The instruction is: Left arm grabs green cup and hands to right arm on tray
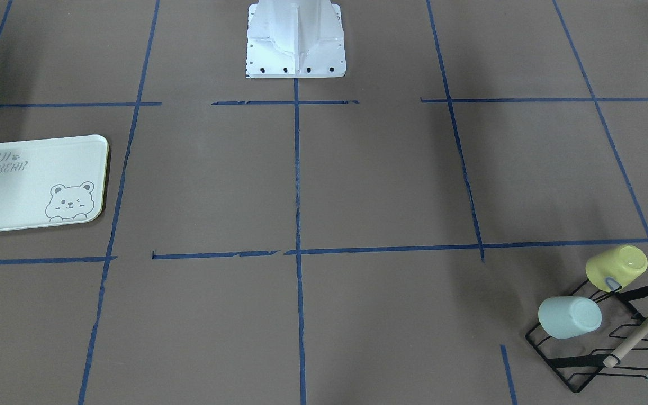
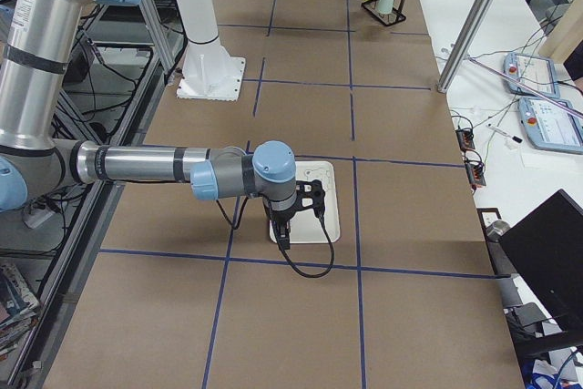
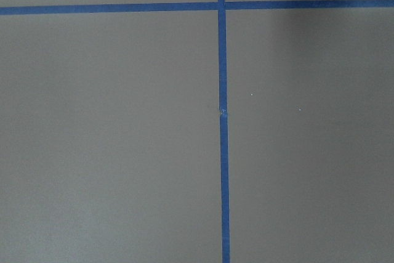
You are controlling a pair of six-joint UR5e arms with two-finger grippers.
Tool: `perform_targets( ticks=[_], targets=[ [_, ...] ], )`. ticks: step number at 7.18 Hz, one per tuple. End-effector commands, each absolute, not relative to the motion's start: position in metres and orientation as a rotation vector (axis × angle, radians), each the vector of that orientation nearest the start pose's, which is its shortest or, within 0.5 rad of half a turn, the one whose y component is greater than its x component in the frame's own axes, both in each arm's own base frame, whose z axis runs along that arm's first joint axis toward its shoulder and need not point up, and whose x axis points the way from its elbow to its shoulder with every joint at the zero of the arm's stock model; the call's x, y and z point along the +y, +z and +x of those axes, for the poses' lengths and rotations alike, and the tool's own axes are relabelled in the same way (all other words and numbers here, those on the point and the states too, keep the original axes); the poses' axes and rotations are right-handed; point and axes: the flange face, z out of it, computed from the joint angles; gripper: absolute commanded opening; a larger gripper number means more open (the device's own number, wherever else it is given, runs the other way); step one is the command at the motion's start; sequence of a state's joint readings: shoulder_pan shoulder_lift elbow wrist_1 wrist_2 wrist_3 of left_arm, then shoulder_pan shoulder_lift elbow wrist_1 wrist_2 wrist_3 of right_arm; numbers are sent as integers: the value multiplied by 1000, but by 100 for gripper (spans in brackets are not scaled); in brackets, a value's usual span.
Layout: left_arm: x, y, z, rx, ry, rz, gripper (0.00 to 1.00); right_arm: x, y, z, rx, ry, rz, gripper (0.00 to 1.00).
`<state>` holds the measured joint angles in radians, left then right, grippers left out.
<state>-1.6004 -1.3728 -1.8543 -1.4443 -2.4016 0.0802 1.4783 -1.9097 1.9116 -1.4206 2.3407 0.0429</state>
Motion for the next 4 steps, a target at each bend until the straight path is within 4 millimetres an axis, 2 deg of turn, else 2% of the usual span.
perform_targets(
  ticks=[1, 4],
  targets=[
    [-401, 619, -70, 848, 31, 6, 100, -364, 619, 30, -781, -103, 90, 100],
    [-399, 616, -70, 841, 37, 13, 100, -364, 618, 29, -787, -107, 89, 100]
  ],
)
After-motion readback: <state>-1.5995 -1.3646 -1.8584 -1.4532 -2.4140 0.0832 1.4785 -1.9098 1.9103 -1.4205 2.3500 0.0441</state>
